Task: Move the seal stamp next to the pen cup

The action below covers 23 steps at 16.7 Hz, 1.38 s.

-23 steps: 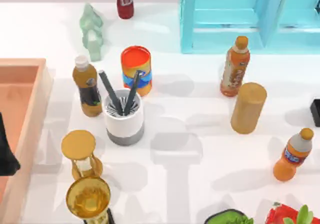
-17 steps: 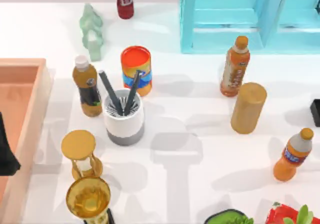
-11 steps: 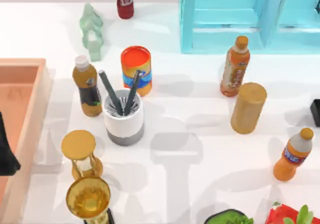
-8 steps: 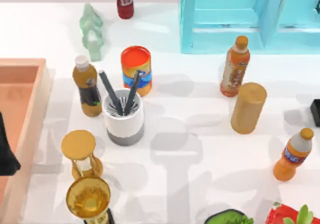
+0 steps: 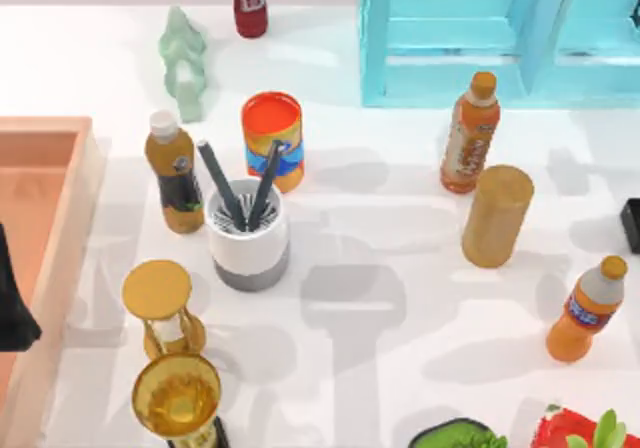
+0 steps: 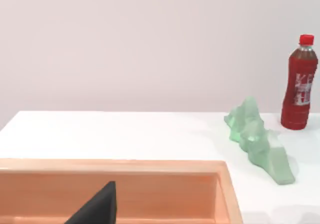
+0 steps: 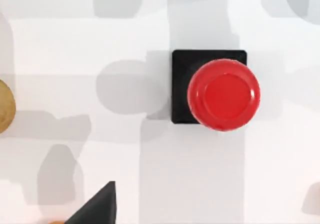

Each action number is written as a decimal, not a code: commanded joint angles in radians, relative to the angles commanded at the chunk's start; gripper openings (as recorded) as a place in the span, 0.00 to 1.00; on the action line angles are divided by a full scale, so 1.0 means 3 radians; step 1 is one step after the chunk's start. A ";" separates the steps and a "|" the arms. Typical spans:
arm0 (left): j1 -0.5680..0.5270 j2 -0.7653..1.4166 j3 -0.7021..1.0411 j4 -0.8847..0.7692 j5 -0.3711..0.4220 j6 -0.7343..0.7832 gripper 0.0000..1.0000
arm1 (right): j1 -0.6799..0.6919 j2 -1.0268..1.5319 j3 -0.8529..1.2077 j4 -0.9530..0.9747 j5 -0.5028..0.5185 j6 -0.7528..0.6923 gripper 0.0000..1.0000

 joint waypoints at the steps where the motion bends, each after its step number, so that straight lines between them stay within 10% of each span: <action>1: 0.0000 0.0000 0.0000 0.0000 0.0000 0.0000 1.00 | -0.0004 0.0254 0.0231 -0.0168 0.0000 -0.0002 1.00; 13: 0.0000 0.0000 0.0000 0.0000 0.0000 0.0000 1.00 | -0.0001 0.1168 0.1026 -0.0780 0.0001 -0.0006 1.00; 23: 0.0000 0.0000 0.0000 0.0000 0.0000 0.0000 1.00 | -0.0008 0.1355 0.0026 0.0410 0.0002 0.0004 1.00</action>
